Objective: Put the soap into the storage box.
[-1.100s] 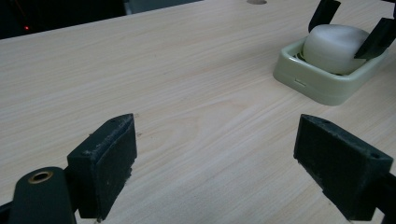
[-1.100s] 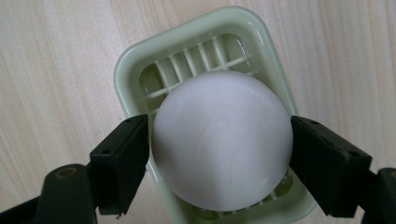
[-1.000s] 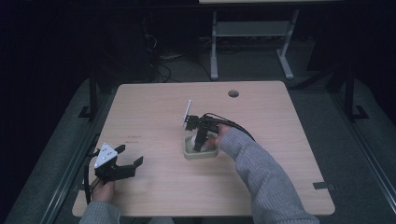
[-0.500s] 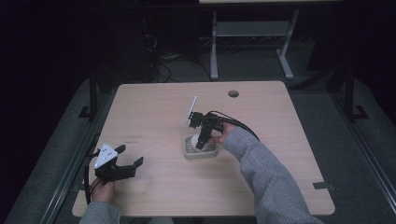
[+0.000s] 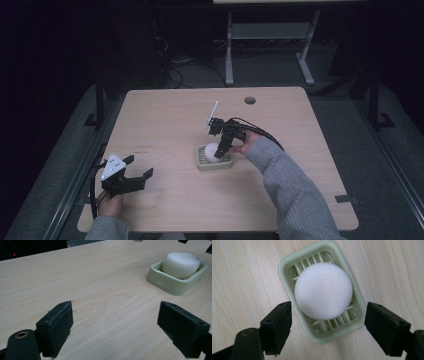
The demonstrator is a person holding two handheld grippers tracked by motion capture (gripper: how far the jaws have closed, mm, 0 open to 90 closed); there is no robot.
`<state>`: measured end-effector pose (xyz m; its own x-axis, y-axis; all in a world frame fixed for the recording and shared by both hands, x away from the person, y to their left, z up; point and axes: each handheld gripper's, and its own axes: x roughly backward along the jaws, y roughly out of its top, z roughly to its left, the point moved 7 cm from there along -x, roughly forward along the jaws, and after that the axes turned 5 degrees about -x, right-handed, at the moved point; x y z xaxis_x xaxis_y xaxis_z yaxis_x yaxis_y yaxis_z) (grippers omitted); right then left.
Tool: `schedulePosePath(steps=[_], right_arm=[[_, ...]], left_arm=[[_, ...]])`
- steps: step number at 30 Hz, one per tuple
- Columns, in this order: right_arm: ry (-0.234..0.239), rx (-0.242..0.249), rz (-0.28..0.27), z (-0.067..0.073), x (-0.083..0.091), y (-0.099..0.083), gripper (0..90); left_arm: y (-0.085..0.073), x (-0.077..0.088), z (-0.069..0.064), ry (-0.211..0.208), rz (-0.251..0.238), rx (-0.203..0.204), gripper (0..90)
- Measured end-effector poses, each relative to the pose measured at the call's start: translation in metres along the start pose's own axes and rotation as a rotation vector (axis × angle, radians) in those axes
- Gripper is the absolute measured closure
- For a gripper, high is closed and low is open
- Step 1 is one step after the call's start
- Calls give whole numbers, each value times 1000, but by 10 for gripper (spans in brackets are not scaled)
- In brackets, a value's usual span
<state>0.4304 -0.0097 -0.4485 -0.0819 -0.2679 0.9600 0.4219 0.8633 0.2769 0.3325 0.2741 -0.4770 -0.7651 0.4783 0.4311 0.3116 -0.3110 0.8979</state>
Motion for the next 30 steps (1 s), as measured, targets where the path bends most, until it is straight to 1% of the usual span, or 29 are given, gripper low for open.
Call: schedulePosePath(steps=[9,10,24,27,30], right_arm=[[-7,-24,-22,-3,9,-13,217],[-14,-28,-19,-3,9,-15,218],[-24,-62,-53,-6,21,-40,220],[-32,-69,-49,-7,24,-46,220],[-26,-80,-58,-7,26,-50,221]], left_arm=[[0,0,0,-1,9,-8,128],[-1,1,0,-1,10,-9,128],[-1,0,-1,-1,10,-7,128],[-1,0,-1,0,15,-12,128],[-1,0,-2,-1,14,-15,128]])
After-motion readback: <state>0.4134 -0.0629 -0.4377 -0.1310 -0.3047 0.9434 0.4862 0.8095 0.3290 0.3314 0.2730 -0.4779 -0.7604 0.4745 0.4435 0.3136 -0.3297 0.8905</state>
